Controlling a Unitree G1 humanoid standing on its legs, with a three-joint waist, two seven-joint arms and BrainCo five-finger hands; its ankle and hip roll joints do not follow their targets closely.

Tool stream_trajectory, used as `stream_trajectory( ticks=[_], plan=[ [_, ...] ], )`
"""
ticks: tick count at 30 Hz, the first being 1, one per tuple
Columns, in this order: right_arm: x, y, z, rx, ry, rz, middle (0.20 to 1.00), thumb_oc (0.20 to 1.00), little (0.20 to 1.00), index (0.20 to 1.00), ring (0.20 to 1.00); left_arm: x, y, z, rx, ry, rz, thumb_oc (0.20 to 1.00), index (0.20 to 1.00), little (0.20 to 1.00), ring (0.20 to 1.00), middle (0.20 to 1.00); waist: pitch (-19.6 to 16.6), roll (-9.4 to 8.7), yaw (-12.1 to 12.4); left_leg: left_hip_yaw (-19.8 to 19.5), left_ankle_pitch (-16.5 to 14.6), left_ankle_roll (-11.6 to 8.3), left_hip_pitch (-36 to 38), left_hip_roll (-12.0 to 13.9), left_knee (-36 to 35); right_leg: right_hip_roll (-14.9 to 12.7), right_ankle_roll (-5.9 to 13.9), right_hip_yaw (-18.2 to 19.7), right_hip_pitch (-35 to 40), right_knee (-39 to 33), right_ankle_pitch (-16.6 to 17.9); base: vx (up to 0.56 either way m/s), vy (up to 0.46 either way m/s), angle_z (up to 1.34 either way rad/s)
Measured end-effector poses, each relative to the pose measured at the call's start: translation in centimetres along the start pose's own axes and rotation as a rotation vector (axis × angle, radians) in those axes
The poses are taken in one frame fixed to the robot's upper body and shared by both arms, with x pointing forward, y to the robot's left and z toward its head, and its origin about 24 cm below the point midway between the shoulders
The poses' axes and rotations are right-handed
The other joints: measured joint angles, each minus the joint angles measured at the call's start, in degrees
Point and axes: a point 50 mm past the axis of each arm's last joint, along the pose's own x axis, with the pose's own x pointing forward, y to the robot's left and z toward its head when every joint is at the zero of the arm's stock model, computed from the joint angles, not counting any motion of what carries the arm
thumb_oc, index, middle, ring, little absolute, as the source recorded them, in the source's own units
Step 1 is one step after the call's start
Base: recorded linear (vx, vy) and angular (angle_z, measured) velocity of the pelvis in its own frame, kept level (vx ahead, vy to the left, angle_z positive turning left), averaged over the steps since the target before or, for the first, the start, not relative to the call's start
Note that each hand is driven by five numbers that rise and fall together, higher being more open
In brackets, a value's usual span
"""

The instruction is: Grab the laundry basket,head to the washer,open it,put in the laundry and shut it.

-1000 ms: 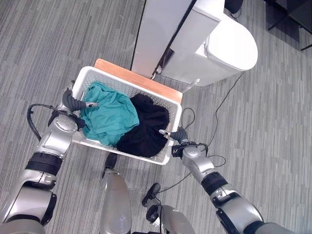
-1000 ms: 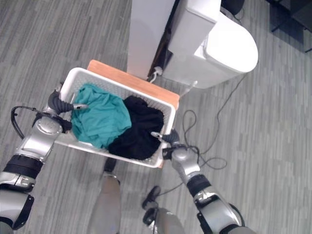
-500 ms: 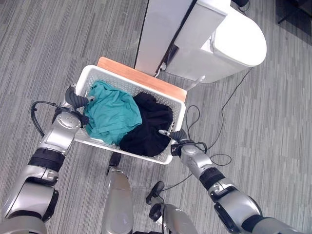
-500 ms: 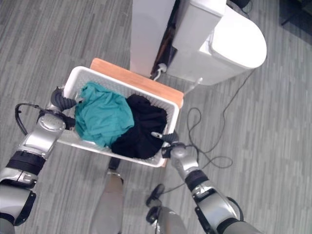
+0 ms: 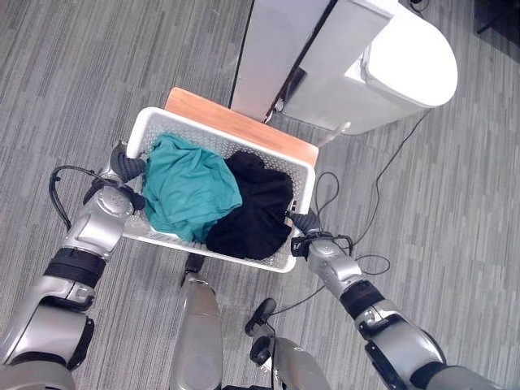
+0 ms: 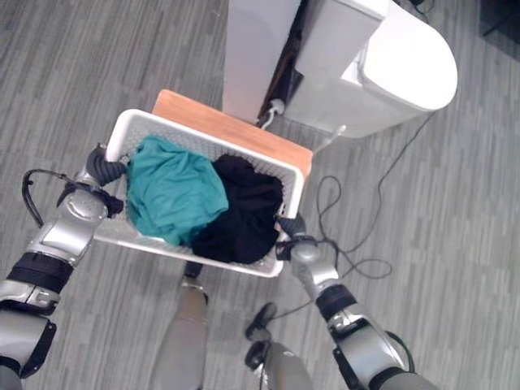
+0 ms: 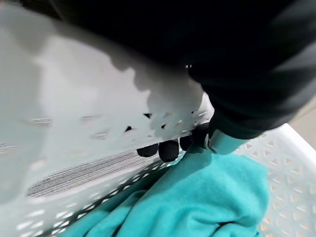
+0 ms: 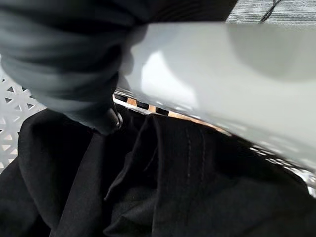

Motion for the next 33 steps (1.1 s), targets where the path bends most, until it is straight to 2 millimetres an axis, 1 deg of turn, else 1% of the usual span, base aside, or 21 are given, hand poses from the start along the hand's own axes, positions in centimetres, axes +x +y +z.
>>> stream_trajectory(
  ticks=[6,7,11,13,14,15,16,19,20,22,23,24,25,26,27,28,29,30,31,32,33],
  plan=[
    [-0.4,-1.3,-0.2,-0.002,-0.016,-0.035,0.200,0.200,0.200,0.200,0.200,-0.2,-0.7,0.2,-0.007,-0.025,-0.019,0.200,0.200,0.200,0.200,0.200,-0.2,0.66,-0.4,-0.9,1.2,0.52,0.0,-1.4,-2.1,-0.9,-0.01,-0.9,-0.2,-0.1,0.0,0.02,0.028,0.14],
    [-0.6,-1.9,-0.3,0.008,-0.019,-0.052,0.200,0.200,0.200,0.200,0.200,-0.4,-1.2,0.2,-0.017,-0.026,-0.035,0.200,0.200,0.200,0.200,0.200,-0.2,1.15,-0.3,-1.1,1.3,0.61,0.0,-1.8,-2.2,-1.2,-0.03,-1.0,-0.1,-0.1,0.0,0.05,0.032,0.14],
    [-0.9,-2.9,-1.0,0.026,-0.007,-0.081,0.200,0.200,0.200,0.200,0.200,-1.2,-2.0,0.2,-0.028,-0.043,-0.065,0.200,0.200,0.200,0.200,0.200,-0.4,1.66,-0.3,-1.4,1.5,0.82,0.3,-2.4,-2.5,-1.8,-0.03,-1.5,0.3,0.2,0.0,0.06,0.047,0.10],
    [-1.3,-4.0,-1.8,0.041,0.010,-0.089,0.200,0.200,0.200,0.200,0.200,-1.9,-2.7,0.1,-0.029,-0.059,-0.111,0.200,0.200,0.200,0.200,0.200,-0.6,2.26,-0.3,-1.4,1.7,1.23,1.1,-2.8,-2.9,-2.8,0.02,-1.9,0.4,1.6,-0.1,0.07,0.081,0.08],
    [-1.6,-4.4,-2.8,0.048,0.037,-0.093,0.200,0.200,0.200,0.200,0.200,-2.2,-3.1,0.0,-0.023,-0.062,-0.135,0.200,0.200,0.200,0.200,0.200,-0.6,2.28,-0.4,-1.2,1.8,1.34,2.1,-2.9,-3.3,-3.0,0.02,-1.9,0.8,2.4,-0.1,-0.01,0.111,0.02],
    [-1.8,-4.5,-3.1,0.059,0.044,-0.086,0.200,0.200,0.200,0.200,0.200,-2.5,-3.4,-0.2,-0.010,-0.065,-0.152,0.200,0.200,0.200,0.200,0.200,-0.6,2.30,-0.4,-1.2,1.9,1.48,2.9,-3.0,-3.6,-3.4,0.05,-1.9,1.1,3.1,-0.1,-0.03,0.113,-0.01],
    [-2.4,-4.9,-4.4,0.070,0.081,-0.090,0.200,0.200,0.200,0.200,0.200,-3.0,-4.0,-0.5,-0.002,-0.066,-0.189,0.200,0.200,0.200,0.200,0.200,-0.6,2.30,-0.6,-1.0,2.1,1.80,4.7,-3.3,-4.1,-4.1,0.10,-2.0,1.8,4.6,0.0,-0.03,0.111,-0.02],
    [-3.4,-5.5,-6.3,0.089,0.129,-0.088,0.200,0.200,0.200,0.200,0.200,-4.0,-5.0,-0.9,0.006,-0.077,-0.248,0.200,0.200,0.200,0.200,0.200,-1.4,2.27,-1.8,-0.9,1.7,2.40,8.0,-3.5,-5.0,-5.1,0.13,-2.2,3.4,6.9,0.0,0.07,0.152,-0.05],
    [-4.0,-6.3,-6.5,0.110,0.125,-0.099,0.200,0.200,0.200,0.200,0.200,-4.2,-5.1,-0.5,0.007,-0.097,-0.269,0.200,0.200,0.200,0.200,0.200,-1.8,2.03,-2.4,0.3,0.8,3.38,8.8,-4.0,-4.5,-5.6,0.10,-1.7,3.8,7.7,0.2,0.05,0.159,-0.15],
    [-4.4,-7.1,-6.7,0.105,0.119,-0.109,0.200,0.200,0.200,0.200,0.200,-4.5,-5.5,0.0,0.017,-0.126,-0.297,0.200,0.200,0.200,0.200,0.200,-2.0,2.09,-3.1,1.1,0.8,3.70,10.4,-4.4,-4.7,-6.3,0.08,-0.7,4.3,8.7,0.4,0.02,0.160,-0.23],
    [-4.8,-8.3,-6.8,0.117,0.109,-0.129,0.200,0.200,0.200,0.200,0.200,-4.9,-6.0,0.8,0.036,-0.172,-0.334,0.200,0.200,0.200,0.200,0.200,-2.9,2.02,-4.2,2.1,0.4,4.40,12.0,-5.0,-4.7,-7.4,0.02,0.1,4.8,9.8,0.6,0.01,0.221,-0.25],
    [-5.1,-8.6,-6.9,0.111,0.108,-0.134,0.200,0.200,0.200,0.200,0.200,-5.0,-6.1,1.0,0.034,-0.183,-0.341,0.200,0.200,0.200,0.200,0.200,-4.3,1.87,-5.4,2.5,0.0,4.82,12.2,-5.3,-4.4,-7.8,-0.31,0.2,4.9,10.0,0.9,0.01,0.222,-0.26],
    [-5.3,-9.1,-6.7,0.121,0.097,-0.139,0.200,0.200,0.200,0.200,0.200,-4.9,-6.1,1.2,0.041,-0.192,-0.353,0.200,0.200,0.200,0.200,0.200,-5.0,1.83,-6.5,3.2,-0.2,5.19,12.6,-5.5,-3.9,-8.2,-0.70,1.2,4.9,10.3,1.2,-0.02,0.304,-0.30],
    [-5.5,-9.7,-6.6,0.120,0.089,-0.148,0.200,0.200,0.200,0.200,0.200,-4.9,-6.3,1.7,0.053,-0.207,-0.370,0.200,0.200,0.200,0.200,0.200,-5.2,1.86,-6.7,4.4,-0.5,5.70,14.1,-5.8,-3.7,-9.0,-0.55,3.0,5.3,10.8,1.6,-0.05,0.323,-0.41],
    [-5.6,-10.0,-6.6,0.106,0.090,-0.157,0.200,0.200,0.200,0.200,0.200,-5.1,-6.8,1.9,0.059,-0.219,-0.396,0.200,0.200,0.200,0.200,0.200,-6.1,1.94,-7.7,5.5,-0.6,5.95,15.3,-6.3,-3.6,-9.6,0.04,3.6,5.0,10.7,2.8,-0.08,0.376,-0.69],
    [-5.6,-10.2,-6.2,0.086,0.078,-0.158,0.200,0.200,0.200,0.200,0.200,-5.2,-7.0,1.7,0.057,-0.212,-0.402,0.200,0.200,0.200,0.200,0.200,-6.6,2.49,-8.1,7.0,-1.2,6.98,16.0,-6.5,-2.6,-10.4,2.42,4.5,4.6,11.4,4.8,-0.06,0.159,-0.93],
    [-5.5,-10.9,-5.6,0.073,0.065,-0.166,0.200,0.200,0.200,0.200,0.200,-5.2,-7.0,1.2,0.063,-0.196,-0.415,0.200,0.200,0.200,0.200,0.200,-7.3,3.63,-7.9,9.4,-2.0,7.95,17.4,-5.6,-3.2,-11.1,2.32,5.1,4.5,11.0,6.4,-0.23,0.194,-1.64],
    [-5.5,-11.8,-5.0,0.028,0.056,-0.167,0.200,0.200,0.200,0.200,0.200,-5.5,-7.6,1.1,0.050,-0.200,-0.461,0.200,0.200,0.200,0.200,0.200,-8.8,5.93,-8.0,13.4,-2.4,8.80,19.7,-5.3,-4.9,-12.2,1.27,3.4,4.6,9.9,9.4,-0.20,0.132,-1.42],
    [-5.5,-12.1,-5.1,0.024,0.060,-0.175,0.200,0.200,0.200,0.200,0.200,-5.6,-7.9,1.5,0.041,-0.218,-0.469,0.200,0.200,0.200,0.200,0.200,-9.3,6.32,-8.6,14.6,-2.2,9.39,20.3,-5.6,-4.7,-12.4,1.38,1.9,4.6,9.8,10.0,-0.20,0.161,-1.25],
    [-5.2,-12.2,-5.1,0.025,0.067,-0.178,0.200,0.200,0.200,0.200,0.200,-5.8,-7.7,1.3,0.035,-0.221,-0.469,0.200,0.200,0.200,0.200,0.200,-9.5,6.97,-8.6,18.3,-2.4,10.57,21.4,-4.3,-4.9,-13.1,1.33,-1.4,4.0,13.5,6.4,-0.08,0.019,-1.51],
    [-4.5,-12.0,-5.3,0.018,0.097,-0.152,0.200,0.200,0.200,0.200,0.200,-6.2,-7.9,0.0,0.038,-0.185,-0.505,0.200,0.200,0.200,0.200,0.200,-10.2,8.17,-6.6,23.2,-3.5,11.16,24.3,-2.4,-5.5,-12.8,1.76,-4.5,2.4,24.7,0.8,-0.21,-0.036,-2.12]
  ],
)
